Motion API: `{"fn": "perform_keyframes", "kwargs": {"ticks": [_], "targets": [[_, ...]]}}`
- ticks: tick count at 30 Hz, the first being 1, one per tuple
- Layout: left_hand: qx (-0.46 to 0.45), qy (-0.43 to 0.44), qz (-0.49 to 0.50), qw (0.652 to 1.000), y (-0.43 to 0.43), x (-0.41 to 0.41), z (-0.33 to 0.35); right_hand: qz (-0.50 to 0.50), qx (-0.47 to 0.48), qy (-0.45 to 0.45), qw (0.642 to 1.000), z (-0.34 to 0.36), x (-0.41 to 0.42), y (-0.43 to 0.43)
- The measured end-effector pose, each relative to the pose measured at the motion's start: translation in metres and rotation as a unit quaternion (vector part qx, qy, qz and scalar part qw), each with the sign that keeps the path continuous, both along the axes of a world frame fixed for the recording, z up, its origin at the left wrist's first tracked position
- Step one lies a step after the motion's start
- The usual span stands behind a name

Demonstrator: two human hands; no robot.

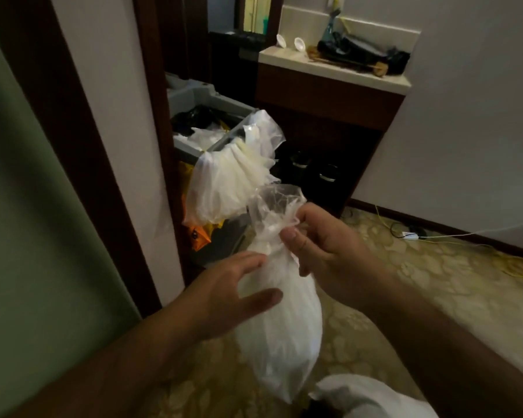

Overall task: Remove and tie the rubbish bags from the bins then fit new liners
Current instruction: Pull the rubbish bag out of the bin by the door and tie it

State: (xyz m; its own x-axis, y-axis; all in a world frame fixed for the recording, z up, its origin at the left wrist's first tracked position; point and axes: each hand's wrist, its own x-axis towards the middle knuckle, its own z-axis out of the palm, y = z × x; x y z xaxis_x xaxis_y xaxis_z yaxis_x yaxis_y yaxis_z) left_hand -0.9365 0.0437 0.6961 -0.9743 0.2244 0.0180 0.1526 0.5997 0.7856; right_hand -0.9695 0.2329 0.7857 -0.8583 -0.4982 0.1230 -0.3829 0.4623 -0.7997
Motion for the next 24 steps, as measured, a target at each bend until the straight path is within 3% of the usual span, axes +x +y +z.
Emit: {"fn": "perform_keyframes", "kwargs": {"ticks": [5,8,11,16,20,24], "targets": [[0.024,0.069,-0.004,0.997,-0.002,-0.081,0.0,-0.067,0.021,0.042,0.997,0.001,-0.066,0.004],[0.031,0.098,0.028,0.994,0.003,-0.129,-0.005,-0.086,0.003,0.021,0.996,-0.004,-0.111,0.016],[0.089,0.039,0.055,0.994,0.014,-0.176,-0.001,-0.057,-0.016,-0.023,0.998,-0.008,-0.162,0.036],[0.122,0.013,0.103,0.987,0.029,-0.253,0.014,0.013,0.095,-0.057,0.994,-0.007,-0.251,0.069],[0.145,0.002,0.123,0.982,0.038,-0.298,0.026,0.019,0.008,-0.057,0.998,-0.003,-0.316,0.071],[0.167,-0.035,0.139,0.975,0.041,-0.327,0.035,0.034,-0.151,-0.123,0.98,0.001,-0.37,0.055]]}}
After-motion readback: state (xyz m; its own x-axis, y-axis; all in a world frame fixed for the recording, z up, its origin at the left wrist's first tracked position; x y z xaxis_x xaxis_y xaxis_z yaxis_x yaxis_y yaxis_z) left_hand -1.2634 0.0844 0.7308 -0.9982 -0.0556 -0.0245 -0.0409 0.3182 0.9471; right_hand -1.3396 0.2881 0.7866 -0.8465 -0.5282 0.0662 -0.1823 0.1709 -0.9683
